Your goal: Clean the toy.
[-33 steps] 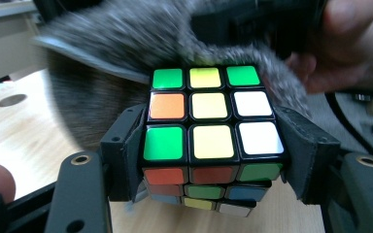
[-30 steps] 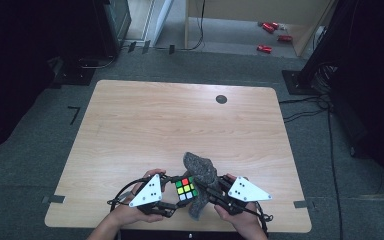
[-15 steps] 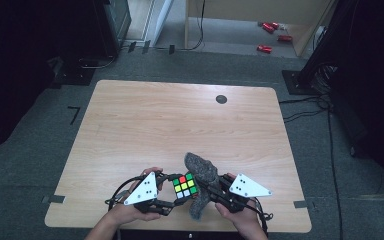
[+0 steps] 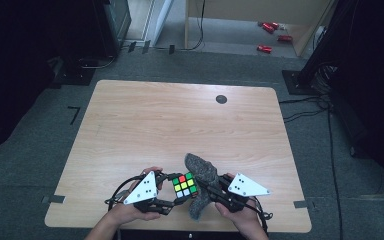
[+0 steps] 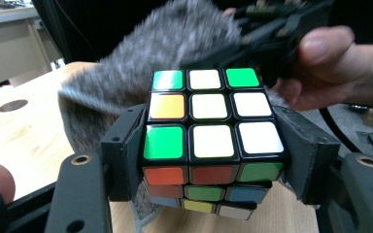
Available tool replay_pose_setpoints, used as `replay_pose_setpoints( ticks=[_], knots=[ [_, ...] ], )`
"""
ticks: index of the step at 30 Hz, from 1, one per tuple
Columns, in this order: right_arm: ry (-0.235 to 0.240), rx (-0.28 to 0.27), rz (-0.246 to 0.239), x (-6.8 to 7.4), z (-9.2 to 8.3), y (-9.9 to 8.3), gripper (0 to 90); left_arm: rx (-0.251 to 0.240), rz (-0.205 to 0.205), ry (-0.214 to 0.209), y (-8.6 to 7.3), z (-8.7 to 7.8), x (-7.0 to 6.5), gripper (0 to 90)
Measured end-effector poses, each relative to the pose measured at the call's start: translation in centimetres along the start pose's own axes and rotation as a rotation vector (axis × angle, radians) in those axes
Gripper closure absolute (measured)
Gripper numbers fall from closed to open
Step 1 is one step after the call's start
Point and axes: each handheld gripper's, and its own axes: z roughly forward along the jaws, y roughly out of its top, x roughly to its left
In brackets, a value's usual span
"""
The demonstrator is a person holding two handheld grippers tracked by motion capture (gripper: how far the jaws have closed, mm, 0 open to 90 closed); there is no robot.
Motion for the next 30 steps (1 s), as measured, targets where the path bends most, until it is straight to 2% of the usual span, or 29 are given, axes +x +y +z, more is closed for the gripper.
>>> replay_pose_setpoints(
  ticks=[3,9,14,16,19,22,25,28,30],
  knots=[
    [-0.007,0.021,0.002,-0.19,0.16,-0.22,72.3,-0.005,-0.005,0.006,-0.02,-0.11,0.15,35.4],
    [0.014,-0.021,-0.018,0.42,-0.23,0.64,72.2,0.016,0.003,0.005,-0.28,0.32,-0.05,35.4],
    [-0.002,0.01,-0.016,-0.12,-0.05,-0.07,72.3,-0.015,-0.013,0.002,0.05,-0.14,0.16,35.4],
    [0.0,0.011,-0.011,-0.14,-0.02,-0.13,72.3,-0.009,-0.007,0.008,0.0,-0.16,0.24,35.4],
    [0.013,-0.013,-0.026,0.38,-0.19,0.4,72.4,0.016,0.01,0.01,-0.2,0.2,-0.01,35.3],
    [0.013,-0.029,-0.036,0.56,-0.37,0.72,72.3,0.012,0.01,0.003,-0.11,0.26,-0.14,35.4],
    [0.009,-0.011,-0.015,0.21,-0.27,0.22,72.6,0.002,0.004,0.005,0.05,0.08,-0.07,35.4],
    [0.001,0.019,-0.025,-0.01,-0.05,-0.14,72.5,-0.006,-0.003,0.019,0.04,-0.17,0.18,35.4],
    [0.003,0.014,-0.022,-0.06,-0.11,-0.05,72.4,-0.01,-0.009,0.03,0.08,-0.29,0.38,35.4]
  ],
)
